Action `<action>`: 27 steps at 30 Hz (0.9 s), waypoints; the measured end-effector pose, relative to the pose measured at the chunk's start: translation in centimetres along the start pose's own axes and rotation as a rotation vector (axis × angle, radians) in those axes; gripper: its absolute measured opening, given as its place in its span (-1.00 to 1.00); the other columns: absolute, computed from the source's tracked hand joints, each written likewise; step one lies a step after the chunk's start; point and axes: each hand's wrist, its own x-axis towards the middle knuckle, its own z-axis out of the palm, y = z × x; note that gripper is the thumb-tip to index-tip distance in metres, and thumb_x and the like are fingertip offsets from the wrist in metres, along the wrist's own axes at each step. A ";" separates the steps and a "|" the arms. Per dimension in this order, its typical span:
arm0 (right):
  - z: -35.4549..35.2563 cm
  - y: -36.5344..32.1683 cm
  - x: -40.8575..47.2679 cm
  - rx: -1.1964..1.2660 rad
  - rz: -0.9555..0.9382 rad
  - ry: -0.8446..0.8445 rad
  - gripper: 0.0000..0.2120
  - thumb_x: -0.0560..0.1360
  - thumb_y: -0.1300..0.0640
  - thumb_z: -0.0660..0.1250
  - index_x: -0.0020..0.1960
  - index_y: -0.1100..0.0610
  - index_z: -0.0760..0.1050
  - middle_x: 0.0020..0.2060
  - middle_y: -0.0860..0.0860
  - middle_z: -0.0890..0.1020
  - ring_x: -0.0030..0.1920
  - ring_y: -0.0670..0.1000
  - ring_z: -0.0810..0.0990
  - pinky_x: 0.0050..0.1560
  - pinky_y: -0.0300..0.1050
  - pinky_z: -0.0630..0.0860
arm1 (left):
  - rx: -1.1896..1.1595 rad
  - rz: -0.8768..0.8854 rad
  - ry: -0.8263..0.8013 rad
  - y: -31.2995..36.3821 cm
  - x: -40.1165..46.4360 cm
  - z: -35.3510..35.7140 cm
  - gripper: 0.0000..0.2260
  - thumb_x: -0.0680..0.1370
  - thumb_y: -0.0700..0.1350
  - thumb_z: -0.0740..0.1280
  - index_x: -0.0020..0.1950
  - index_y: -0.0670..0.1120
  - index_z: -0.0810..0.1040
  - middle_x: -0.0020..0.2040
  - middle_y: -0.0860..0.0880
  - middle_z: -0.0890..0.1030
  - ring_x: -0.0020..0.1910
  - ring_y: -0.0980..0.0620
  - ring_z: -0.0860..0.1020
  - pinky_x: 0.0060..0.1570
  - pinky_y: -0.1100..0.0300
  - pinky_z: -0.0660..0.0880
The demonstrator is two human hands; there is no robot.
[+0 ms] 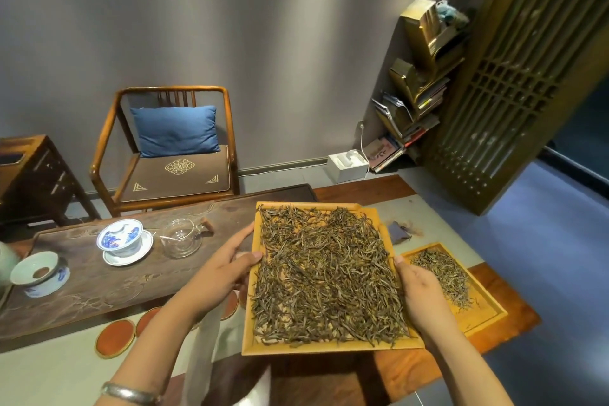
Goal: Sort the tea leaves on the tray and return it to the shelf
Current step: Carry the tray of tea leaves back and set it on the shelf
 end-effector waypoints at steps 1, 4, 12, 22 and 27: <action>-0.4 -0.2 -0.1 -0.006 0.006 0.027 -0.49 0.63 0.02 0.10 -0.37 0.24 0.54 -0.49 0.11 0.56 -0.40 0.01 0.52 -0.28 -0.16 0.38 | 0.005 0.008 -0.014 0.5 0.3 0.3 -0.55 0.62 -0.07 0.28 0.44 0.30 0.30 0.11 -0.25 0.65 -0.02 -0.20 0.65 0.02 -0.12 0.52; -1.5 -0.4 -0.6 -0.046 0.004 0.148 -0.51 0.62 0.00 0.13 -0.48 0.08 0.27 -0.61 -0.09 0.31 -0.52 -0.07 0.29 -0.40 -0.14 0.21 | 0.021 0.041 -0.091 1.7 1.5 1.3 -0.58 0.62 -0.11 0.27 0.38 0.31 0.32 0.05 -0.26 0.68 0.00 -0.20 0.63 0.08 -0.10 0.51; -4.4 -0.2 -3.7 -0.042 0.127 0.248 -0.45 0.63 -0.01 0.10 -0.24 0.46 0.44 -0.40 0.33 0.44 -0.33 0.08 0.41 -0.22 -0.07 0.32 | 0.145 0.069 -0.335 3.3 3.5 4.3 -0.57 0.64 -0.22 0.21 0.44 0.13 0.22 -0.42 0.11 0.62 -0.38 0.25 0.57 -0.26 0.36 0.53; -10.7 0.7 -9.1 -0.033 0.193 0.494 -0.44 0.63 -0.04 0.07 -0.19 0.45 0.50 -0.34 0.17 0.60 -0.33 0.01 0.50 -0.42 -0.25 0.37 | 0.150 0.167 -0.520 5.8 5.8 12.5 -0.59 0.64 -0.22 0.21 0.42 0.12 0.26 -0.46 0.07 0.61 -0.44 0.22 0.56 -0.37 0.38 0.49; -15.2 1.0 -11.9 -0.057 0.223 0.628 -0.45 0.64 -0.02 0.05 -0.15 0.42 0.53 -0.22 0.25 0.67 -0.44 -0.15 0.52 -0.48 -0.36 0.36 | 0.178 0.181 -0.608 6.7 6.9 18.4 -0.57 0.64 -0.09 0.23 0.45 0.25 0.28 -0.02 -0.02 0.74 -0.07 -0.02 0.71 -0.02 0.01 0.60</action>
